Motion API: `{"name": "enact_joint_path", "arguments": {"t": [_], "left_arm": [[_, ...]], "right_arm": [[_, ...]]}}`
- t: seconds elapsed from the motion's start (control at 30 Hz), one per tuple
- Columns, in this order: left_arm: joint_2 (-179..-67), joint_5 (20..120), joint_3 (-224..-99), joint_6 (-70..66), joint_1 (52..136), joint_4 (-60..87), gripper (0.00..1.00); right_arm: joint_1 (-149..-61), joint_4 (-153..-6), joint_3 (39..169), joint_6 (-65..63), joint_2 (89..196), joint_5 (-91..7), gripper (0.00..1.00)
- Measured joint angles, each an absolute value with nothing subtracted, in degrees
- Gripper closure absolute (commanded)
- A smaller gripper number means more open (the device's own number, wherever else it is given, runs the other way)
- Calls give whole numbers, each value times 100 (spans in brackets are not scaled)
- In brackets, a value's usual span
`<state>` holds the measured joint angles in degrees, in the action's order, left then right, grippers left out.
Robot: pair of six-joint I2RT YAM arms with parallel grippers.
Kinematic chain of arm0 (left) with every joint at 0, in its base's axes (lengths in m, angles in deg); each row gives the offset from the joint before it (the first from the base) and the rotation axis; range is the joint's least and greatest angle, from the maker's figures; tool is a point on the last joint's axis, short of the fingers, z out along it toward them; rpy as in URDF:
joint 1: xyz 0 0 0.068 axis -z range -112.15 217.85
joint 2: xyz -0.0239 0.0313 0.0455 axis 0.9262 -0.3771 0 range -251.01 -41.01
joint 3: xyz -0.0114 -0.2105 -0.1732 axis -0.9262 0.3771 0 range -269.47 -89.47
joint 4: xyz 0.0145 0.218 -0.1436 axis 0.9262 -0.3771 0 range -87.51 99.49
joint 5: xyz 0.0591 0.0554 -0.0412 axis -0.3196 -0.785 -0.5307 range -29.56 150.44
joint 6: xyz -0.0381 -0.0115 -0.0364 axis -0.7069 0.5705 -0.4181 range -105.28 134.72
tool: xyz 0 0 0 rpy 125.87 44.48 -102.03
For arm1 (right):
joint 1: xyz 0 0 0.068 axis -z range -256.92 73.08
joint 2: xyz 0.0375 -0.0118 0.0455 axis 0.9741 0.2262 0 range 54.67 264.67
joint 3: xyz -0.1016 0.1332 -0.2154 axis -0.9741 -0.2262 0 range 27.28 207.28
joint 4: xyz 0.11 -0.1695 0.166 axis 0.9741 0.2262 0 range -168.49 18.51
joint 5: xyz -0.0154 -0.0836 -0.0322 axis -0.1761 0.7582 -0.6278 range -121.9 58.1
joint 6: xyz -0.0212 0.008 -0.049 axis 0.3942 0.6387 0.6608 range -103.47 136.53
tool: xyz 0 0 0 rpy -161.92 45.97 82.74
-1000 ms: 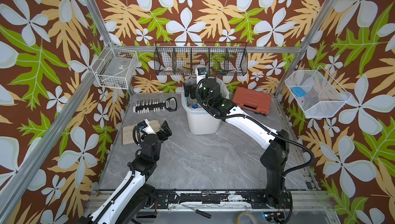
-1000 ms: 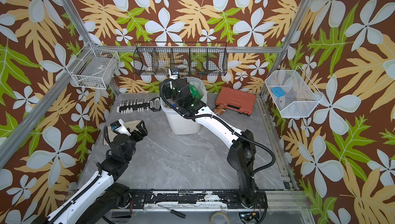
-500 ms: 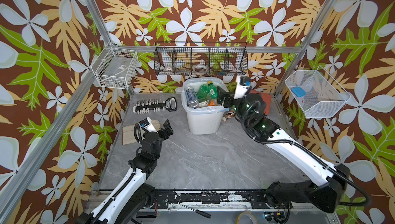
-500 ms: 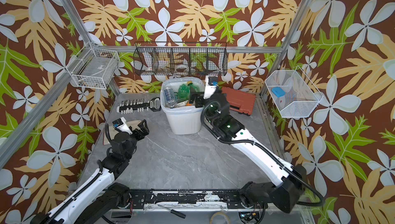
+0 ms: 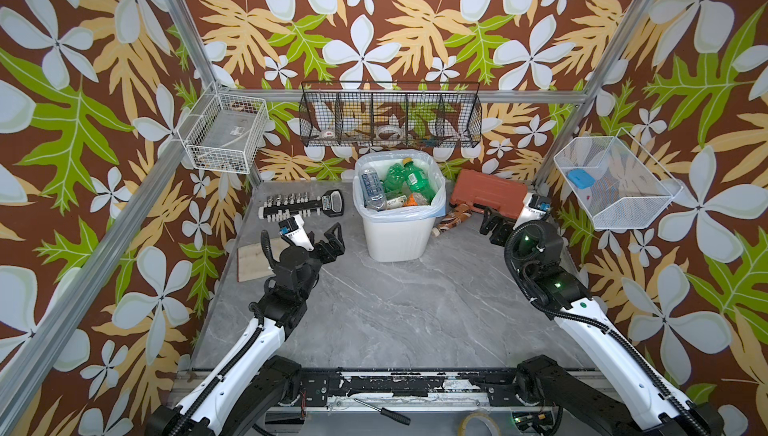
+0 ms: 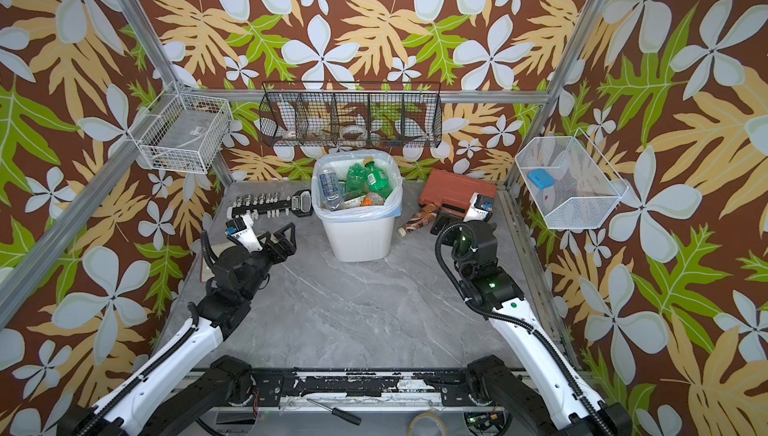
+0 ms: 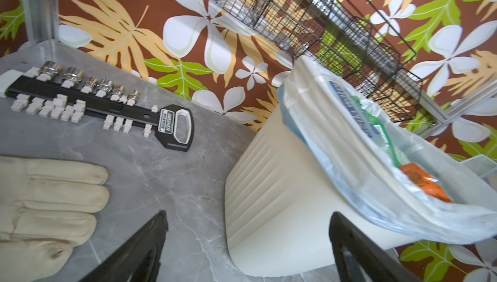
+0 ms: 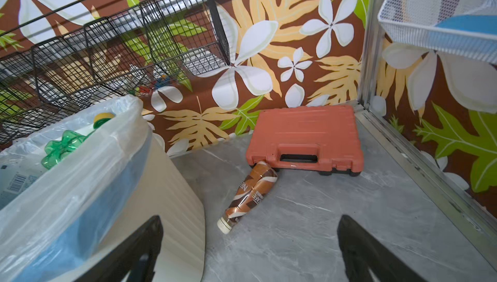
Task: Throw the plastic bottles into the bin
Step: 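Move the right gripper down to the brown coffee bottle by the red case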
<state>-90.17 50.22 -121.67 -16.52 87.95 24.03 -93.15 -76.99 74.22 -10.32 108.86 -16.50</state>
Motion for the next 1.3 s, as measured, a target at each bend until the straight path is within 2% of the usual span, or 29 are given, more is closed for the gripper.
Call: {"name": "enact_joint_path", "arguments": {"t": [0.2, 0.43, 0.87, 1.3], "left_arm": [[-9212, 4915, -12746, -1187, 9487, 2213, 6], [-9330, 4771, -12803, -1062, 9533, 2047, 5], [-8930, 4469, -12548, -881, 9533, 2042, 2], [-8899, 4214, -12475, -629, 9531, 1962, 0]], "right_arm": [[-8671, -7682, 7149, -1456, 11157, -2214, 0], [-8620, -8067, 7210, -1893, 12512, -2575, 0], [-8638, -8692, 9020, -2509, 15706, -2693, 2], [-8821, -8447, 10126, -2708, 17013, -2437, 4]]}}
